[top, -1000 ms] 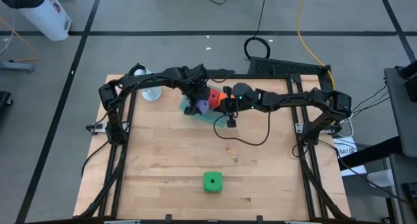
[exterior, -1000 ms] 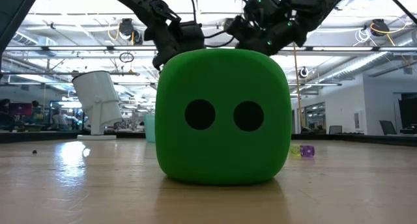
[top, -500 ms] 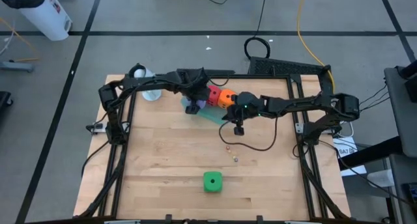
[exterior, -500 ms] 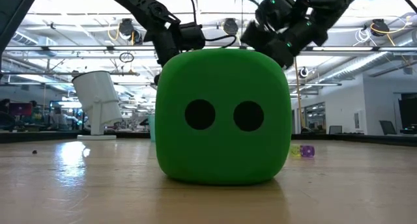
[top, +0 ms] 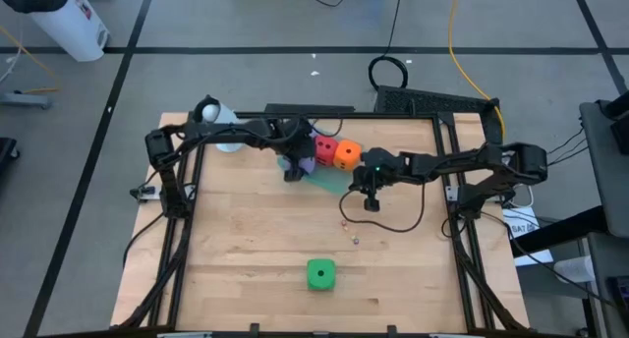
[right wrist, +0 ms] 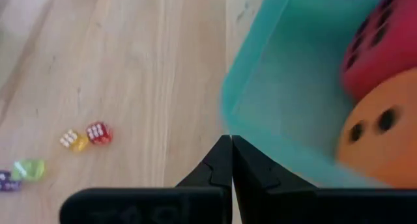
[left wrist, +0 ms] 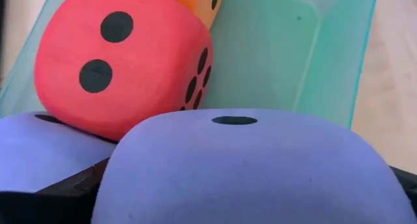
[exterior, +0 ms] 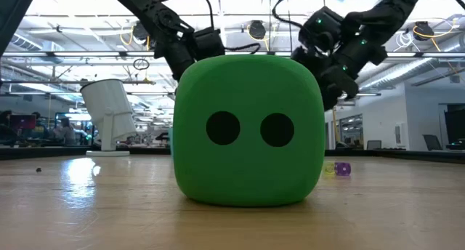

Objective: Pick & Place Dice
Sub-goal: Put the large purple die into the green bin

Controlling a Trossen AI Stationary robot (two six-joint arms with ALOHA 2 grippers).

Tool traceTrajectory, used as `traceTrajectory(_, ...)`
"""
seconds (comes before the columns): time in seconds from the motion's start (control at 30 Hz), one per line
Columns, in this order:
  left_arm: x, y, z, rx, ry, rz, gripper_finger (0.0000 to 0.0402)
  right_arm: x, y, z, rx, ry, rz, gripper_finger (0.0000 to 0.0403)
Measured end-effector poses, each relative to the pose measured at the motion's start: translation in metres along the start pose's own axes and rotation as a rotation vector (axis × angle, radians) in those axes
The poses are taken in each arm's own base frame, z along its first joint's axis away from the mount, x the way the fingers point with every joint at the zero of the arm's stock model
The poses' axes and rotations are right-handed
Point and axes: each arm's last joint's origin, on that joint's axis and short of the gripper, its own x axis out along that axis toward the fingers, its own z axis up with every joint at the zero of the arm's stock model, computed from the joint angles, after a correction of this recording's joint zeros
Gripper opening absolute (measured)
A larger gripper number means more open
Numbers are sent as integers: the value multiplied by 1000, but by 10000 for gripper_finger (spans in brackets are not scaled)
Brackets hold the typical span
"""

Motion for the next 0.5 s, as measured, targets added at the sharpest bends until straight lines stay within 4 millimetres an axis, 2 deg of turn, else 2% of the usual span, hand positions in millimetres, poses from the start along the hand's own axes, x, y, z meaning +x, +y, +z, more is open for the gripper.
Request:
traceTrajectory(0.13, 5, -18, 7, 40, 5, -26, 397, -13, 7, 2, -20, -41, 7, 0)
traceTrajectory(0.37, 12, -52, 18, 126, 32, -34, 397, -45, 27, 20, -73, -208, 24, 0)
traceTrajectory(0.5, 15, -67, 23, 164, 19, -79, 397, -51, 33, 26, -87, -267, 17, 0)
